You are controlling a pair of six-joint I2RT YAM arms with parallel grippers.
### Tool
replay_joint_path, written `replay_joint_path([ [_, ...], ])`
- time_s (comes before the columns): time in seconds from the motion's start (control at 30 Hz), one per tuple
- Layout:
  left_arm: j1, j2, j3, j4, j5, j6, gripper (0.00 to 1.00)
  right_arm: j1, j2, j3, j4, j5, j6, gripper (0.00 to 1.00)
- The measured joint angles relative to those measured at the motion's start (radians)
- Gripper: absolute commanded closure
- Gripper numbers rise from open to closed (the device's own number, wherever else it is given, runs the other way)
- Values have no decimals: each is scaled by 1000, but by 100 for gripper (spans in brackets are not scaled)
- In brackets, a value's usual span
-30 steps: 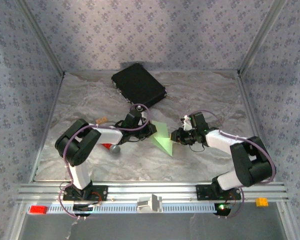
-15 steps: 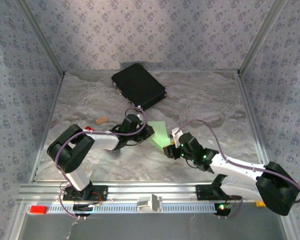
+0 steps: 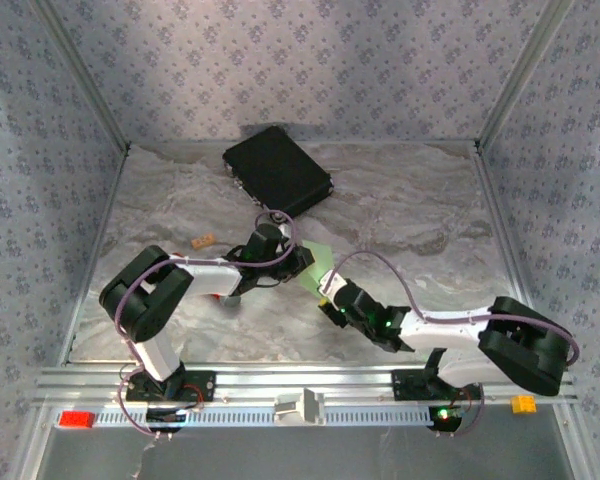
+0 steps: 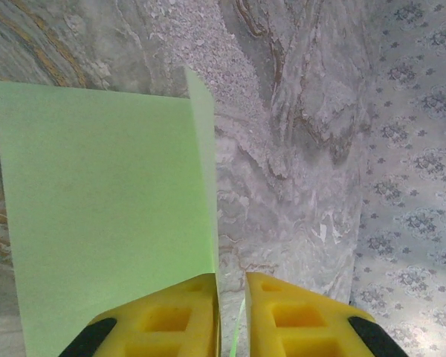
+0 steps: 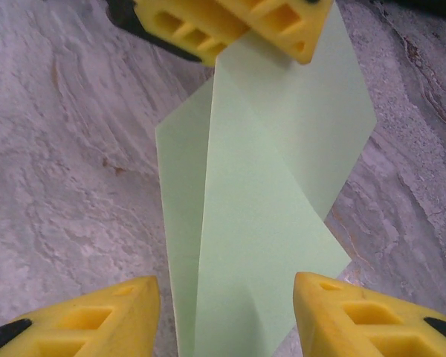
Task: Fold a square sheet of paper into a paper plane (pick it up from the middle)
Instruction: Fourth fold the wing at the center of the table.
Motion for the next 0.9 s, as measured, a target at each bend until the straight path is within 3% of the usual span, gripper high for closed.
replay_joint_path([
  [0.5,0,4,4,0,4,0,85,12,121,13,60,74,-14,74],
  [0.9,0,4,4,2,4,7,85,12,121,13,67,75,-10,73],
])
